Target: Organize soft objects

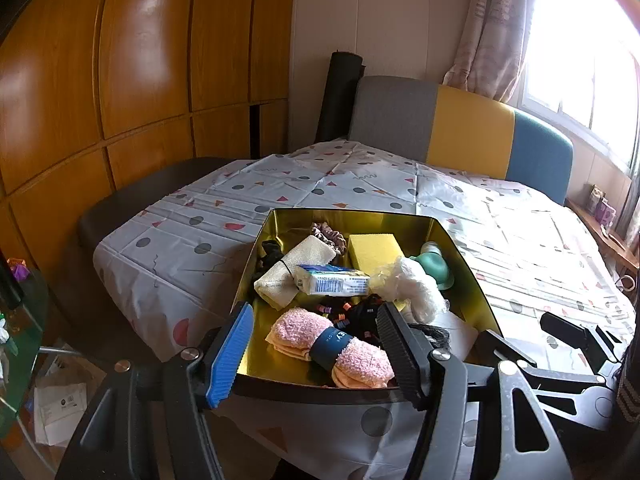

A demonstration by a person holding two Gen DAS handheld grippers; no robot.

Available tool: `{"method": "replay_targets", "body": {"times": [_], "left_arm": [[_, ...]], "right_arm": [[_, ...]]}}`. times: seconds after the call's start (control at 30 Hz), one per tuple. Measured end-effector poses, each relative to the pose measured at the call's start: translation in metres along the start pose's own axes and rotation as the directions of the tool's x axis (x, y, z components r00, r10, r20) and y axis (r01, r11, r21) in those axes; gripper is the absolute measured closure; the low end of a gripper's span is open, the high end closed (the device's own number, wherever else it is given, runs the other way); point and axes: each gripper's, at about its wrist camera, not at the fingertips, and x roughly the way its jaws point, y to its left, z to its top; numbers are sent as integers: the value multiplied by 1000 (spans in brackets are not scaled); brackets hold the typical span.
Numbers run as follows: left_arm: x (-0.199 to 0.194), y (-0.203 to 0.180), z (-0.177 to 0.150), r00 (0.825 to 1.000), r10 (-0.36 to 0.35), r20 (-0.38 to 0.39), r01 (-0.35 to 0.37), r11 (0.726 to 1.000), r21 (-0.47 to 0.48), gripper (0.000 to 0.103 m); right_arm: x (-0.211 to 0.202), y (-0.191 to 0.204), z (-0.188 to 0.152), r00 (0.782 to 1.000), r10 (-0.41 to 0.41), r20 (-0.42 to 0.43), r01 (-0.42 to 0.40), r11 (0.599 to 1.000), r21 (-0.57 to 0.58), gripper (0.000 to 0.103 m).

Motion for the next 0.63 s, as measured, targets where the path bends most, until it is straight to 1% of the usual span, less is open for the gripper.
{"method": "replay_targets", "body": {"times": [0.23, 0.33, 0.4, 0.47, 0.53, 0.63], "left_arm": [[2, 0, 0, 1000, -8, -11, 8, 1000, -2, 41], [3, 0, 0, 1000, -8, -15, 8, 1000, 2, 47], [3, 0, -1, 1000, -3, -8, 3, 1000, 7, 55], [1, -1, -1, 1000, 6, 8, -6, 1000, 18, 58], [0, -2, 0, 1000, 1, 19, -2, 1000, 23, 58], [2, -3, 1, 1000, -21, -3, 22, 999, 25, 58]], "right_arm": [[1, 1, 0, 1000, -1, -3, 1, 1000, -2, 10], [1, 1, -1, 1000, 0, -3, 0, 1000, -1, 10], [1, 0, -1, 1000, 2, -4, -2, 1000, 2, 10], [1, -1, -2, 1000, 1, -2, -1, 1000, 5, 10], [2, -2, -2, 1000, 3, -2, -3, 1000, 9, 10], [1, -6, -1, 1000, 1, -1, -1, 1000, 13, 10]]}}
